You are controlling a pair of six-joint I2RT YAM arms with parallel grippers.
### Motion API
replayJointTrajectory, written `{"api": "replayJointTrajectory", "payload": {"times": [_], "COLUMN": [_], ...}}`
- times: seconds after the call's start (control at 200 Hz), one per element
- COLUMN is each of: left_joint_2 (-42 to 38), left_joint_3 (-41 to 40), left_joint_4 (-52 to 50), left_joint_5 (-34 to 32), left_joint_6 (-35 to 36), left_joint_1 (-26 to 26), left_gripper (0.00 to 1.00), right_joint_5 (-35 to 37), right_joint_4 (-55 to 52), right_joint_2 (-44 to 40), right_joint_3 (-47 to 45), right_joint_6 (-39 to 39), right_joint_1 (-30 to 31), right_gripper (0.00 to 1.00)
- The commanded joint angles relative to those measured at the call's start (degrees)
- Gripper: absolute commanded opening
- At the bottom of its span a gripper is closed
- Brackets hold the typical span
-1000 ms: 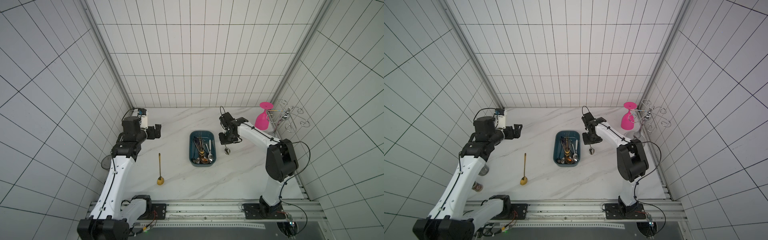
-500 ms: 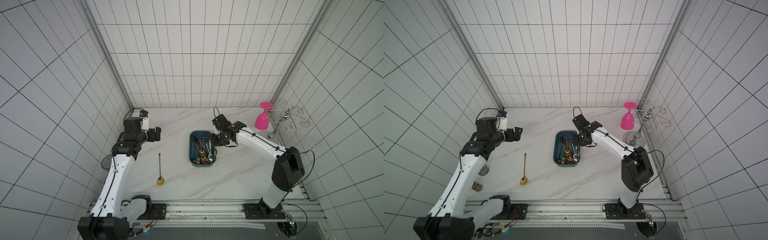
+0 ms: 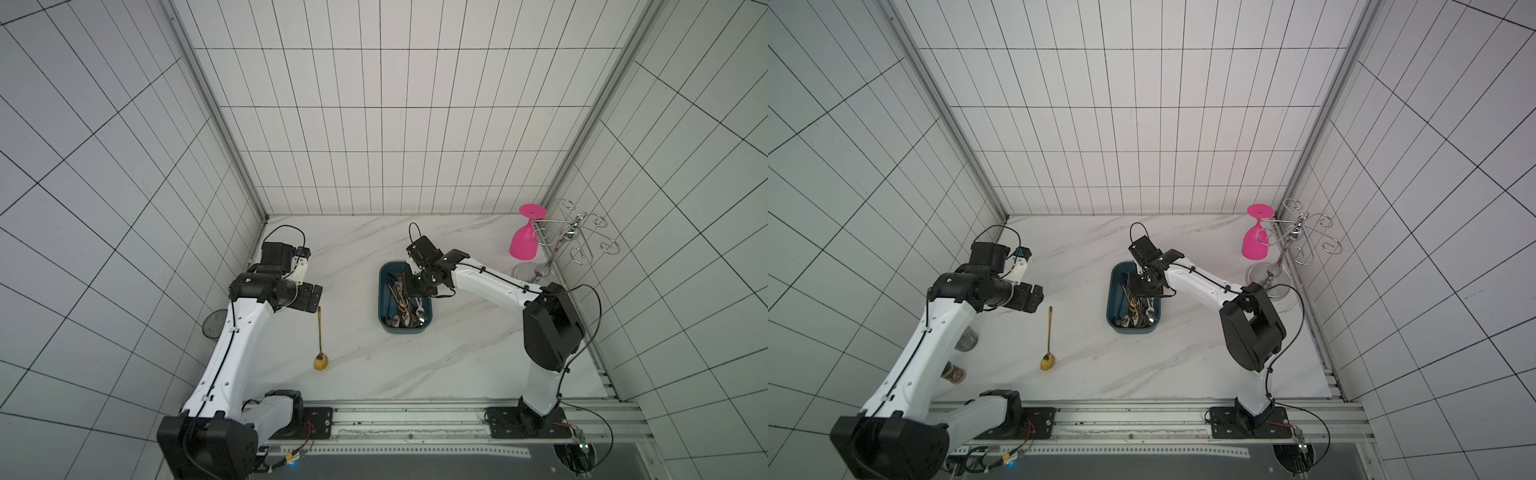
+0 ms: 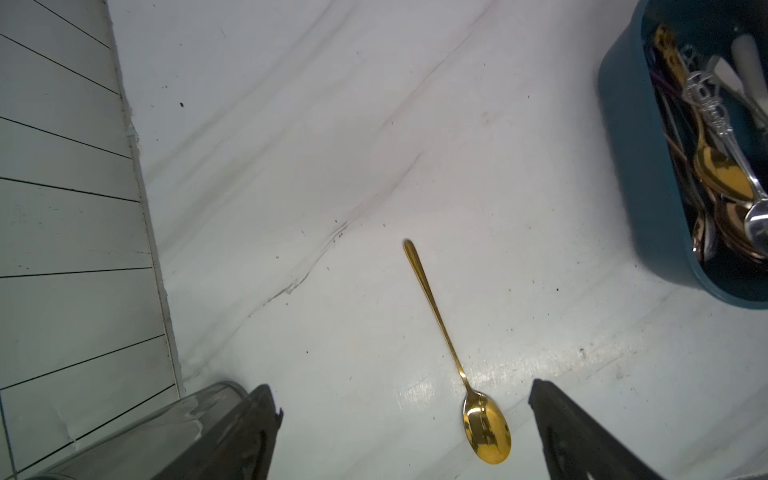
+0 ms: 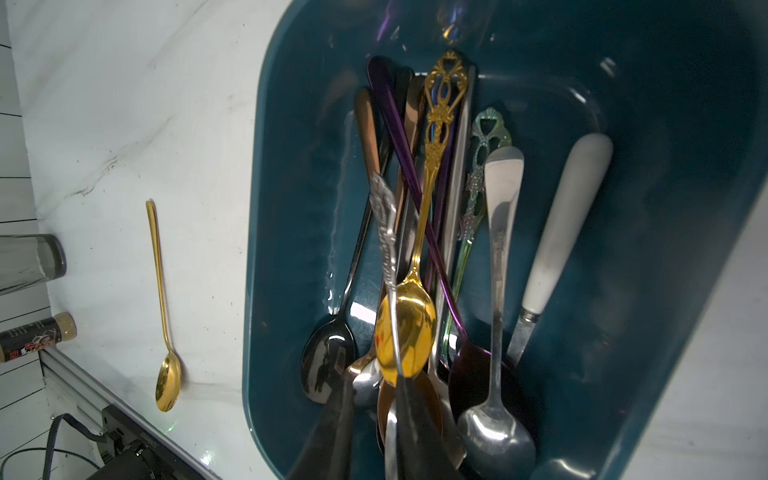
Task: Put the spoon into the storage box
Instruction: Place the spoon in the storage box.
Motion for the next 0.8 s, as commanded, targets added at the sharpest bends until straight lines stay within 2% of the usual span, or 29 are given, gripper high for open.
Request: {"api": "replayJointTrajectory", "payload": {"times": [0.0, 0.28, 0.34, 0.4, 0.485, 0.625, 0.755, 0.795], "left_joint_2": [2.4, 7.7, 10.6, 12.5, 11.5, 4.3, 0.3, -0.8], "left_joint_3": [0.1, -4.8, -6.1, -7.9, -11.0, -16.8, -20.4, -22.0], "left_joint_4": [-6.3, -11.0, -12.2, -12.7, -12.9, -8.9, -4.2, -3.6], "left_joint_5": [-3.1, -4.6, -7.4, -7.3, -4.7, -8.2, -12.7, -10.9], "left_joint_6": [2.8, 6.9, 6.6, 7.4, 10.7, 16.7, 19.1, 21.3], "left_joint_1": [-3.0, -7.9, -9.2, -9.6, -10.5, -20.3, -28.4, -29.8], "left_gripper": [0.95, 0.89, 0.83, 0.74, 0.73, 0.76, 0.77, 0.78], "right_joint_5": [0.7, 7.8, 9.5, 11.2, 12.3, 14.3, 15.2, 15.4], "right_joint_4": [-0.3, -1.7, -2.2, -3.4, -4.2, -5.2, -6.5, -6.4], "right_joint_2": [-3.8, -14.9, -18.1, -21.1, -25.3, -30.7, -34.0, -34.8], "right_joint_3": [1.1, -4.9, -6.4, -7.7, -10.2, -14.0, -15.9, -16.5], "right_joint_6": [-0.9, -4.5, -5.9, -7.1, -8.4, -11.1, -12.0, -12.4], "right_joint_1": [0.2, -1.9, -2.7, -3.7, -5.3, -7.5, -9.7, -10.2], "right_gripper": [0.29, 0.45, 0.49, 0.52, 0.57, 0.66, 0.68, 0.69]}}
